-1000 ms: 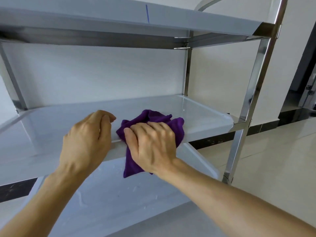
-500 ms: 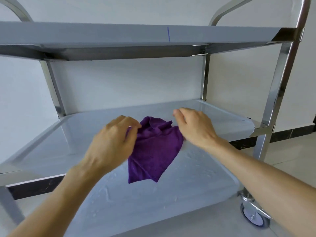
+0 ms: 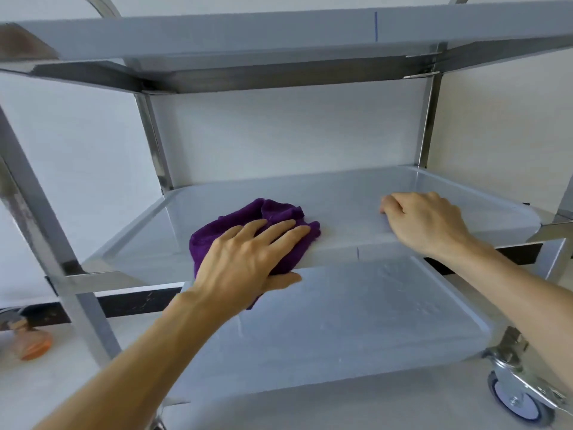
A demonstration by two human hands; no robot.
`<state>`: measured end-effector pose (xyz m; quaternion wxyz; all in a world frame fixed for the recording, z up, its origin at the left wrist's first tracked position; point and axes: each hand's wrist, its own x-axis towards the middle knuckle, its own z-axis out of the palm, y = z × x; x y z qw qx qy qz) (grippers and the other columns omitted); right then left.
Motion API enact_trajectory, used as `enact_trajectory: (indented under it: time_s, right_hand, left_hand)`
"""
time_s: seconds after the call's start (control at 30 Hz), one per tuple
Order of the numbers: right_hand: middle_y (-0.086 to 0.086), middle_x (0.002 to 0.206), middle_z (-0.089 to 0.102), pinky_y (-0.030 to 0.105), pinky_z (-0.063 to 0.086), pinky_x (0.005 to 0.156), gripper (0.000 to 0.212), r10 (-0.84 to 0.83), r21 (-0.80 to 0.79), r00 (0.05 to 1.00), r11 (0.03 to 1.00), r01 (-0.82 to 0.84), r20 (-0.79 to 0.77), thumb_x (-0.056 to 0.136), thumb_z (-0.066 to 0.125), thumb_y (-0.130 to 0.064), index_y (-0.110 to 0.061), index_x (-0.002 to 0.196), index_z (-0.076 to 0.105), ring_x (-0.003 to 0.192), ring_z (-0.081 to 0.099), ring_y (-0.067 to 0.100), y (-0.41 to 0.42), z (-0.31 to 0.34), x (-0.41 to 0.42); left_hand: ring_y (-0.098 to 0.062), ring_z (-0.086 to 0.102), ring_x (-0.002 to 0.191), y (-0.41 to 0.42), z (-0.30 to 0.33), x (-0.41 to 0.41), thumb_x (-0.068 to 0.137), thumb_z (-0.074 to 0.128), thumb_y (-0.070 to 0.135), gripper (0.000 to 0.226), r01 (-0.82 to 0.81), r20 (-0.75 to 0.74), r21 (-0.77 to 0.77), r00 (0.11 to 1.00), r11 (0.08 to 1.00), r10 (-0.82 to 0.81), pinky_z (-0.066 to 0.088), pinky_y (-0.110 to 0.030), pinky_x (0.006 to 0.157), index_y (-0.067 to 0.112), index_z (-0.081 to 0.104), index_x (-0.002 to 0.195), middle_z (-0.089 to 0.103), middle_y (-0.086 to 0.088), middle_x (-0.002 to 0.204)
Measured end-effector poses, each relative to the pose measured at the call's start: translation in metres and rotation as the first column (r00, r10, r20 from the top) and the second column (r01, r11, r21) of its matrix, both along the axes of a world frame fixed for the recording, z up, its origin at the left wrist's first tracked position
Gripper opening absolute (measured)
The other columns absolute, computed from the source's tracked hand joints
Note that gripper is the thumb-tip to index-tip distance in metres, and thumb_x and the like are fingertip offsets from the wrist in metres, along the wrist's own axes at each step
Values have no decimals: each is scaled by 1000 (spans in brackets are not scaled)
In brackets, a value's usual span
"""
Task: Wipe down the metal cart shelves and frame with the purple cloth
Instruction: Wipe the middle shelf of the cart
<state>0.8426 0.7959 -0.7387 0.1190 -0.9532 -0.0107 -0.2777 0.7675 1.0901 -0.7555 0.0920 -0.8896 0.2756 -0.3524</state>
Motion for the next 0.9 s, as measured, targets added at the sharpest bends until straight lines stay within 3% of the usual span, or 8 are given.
enact_trajectory:
  time_s: [0.23,0.33,0.43,0.57,0.63,0.73,0.83,0.9]
  right_hand:
    - [12,102,70,38,35,72,38,-33,4,999,999,33,-28,98,33,-34,-21,89,68,87,56,39,3,3,-5]
    - [17,102,70,39,41,72,40,-49,-48,999,998,49,-14,99,32,-37,-18,85,65,85,58,40,28,12,-17]
    - [15,108,71,40,43,72,35,143,-79,985,988,-135,99,101,37,-38,-16,89,62,95,64,43,86,15,-32]
    - [3,108,70,38,44,75,29,395,-105,919,914,-391,11,102,36,-35,-21,93,59,99,62,35,166,4,-40]
    - [-1,104,70,37,44,73,27,412,-99,911,905,-413,-31,101,34,-34,-25,95,59,96,60,34,180,2,-35]
    - [-5,106,70,37,41,72,28,404,-66,911,910,-409,-85,100,31,-39,-30,102,58,97,60,34,177,-3,-29]
    - [-6,106,70,38,41,72,28,412,-101,910,904,-415,-52,99,30,-40,-32,101,56,96,61,34,177,-6,-29]
    - [-4,107,70,37,38,71,30,402,-104,915,909,-404,-38,99,29,-41,-31,101,57,96,62,34,178,-6,-29]
  left_hand:
    - [-17,62,120,153,1,-37,78,45,80,78,-301,-88,-82,952,950,294,54,-39,86,35,50,142,60,16,135]
    - [-22,60,124,142,4,-37,76,49,83,81,-328,-152,-101,938,939,311,53,-46,93,34,52,140,60,11,137]
    - [-24,56,129,115,6,-36,77,43,84,84,-291,-187,-110,945,950,267,49,-46,98,30,53,141,57,11,141]
    - [-22,62,121,89,2,-35,78,36,84,84,-270,-105,-142,961,952,257,47,-41,94,26,60,135,62,12,136]
    - [-20,60,123,94,3,-36,78,39,82,85,-211,-96,-113,975,971,201,47,-39,95,25,55,140,60,12,138]
    - [-17,51,128,123,11,-40,76,42,83,95,-191,-265,-144,953,971,149,38,-33,102,25,38,151,50,9,147]
    - [-18,35,142,137,14,-40,76,36,84,97,-329,-339,-47,894,943,295,27,-37,115,29,25,156,31,7,160]
    - [-19,31,146,134,11,-42,81,38,80,92,-343,-325,-9,889,939,322,24,-42,119,29,25,156,32,6,160]
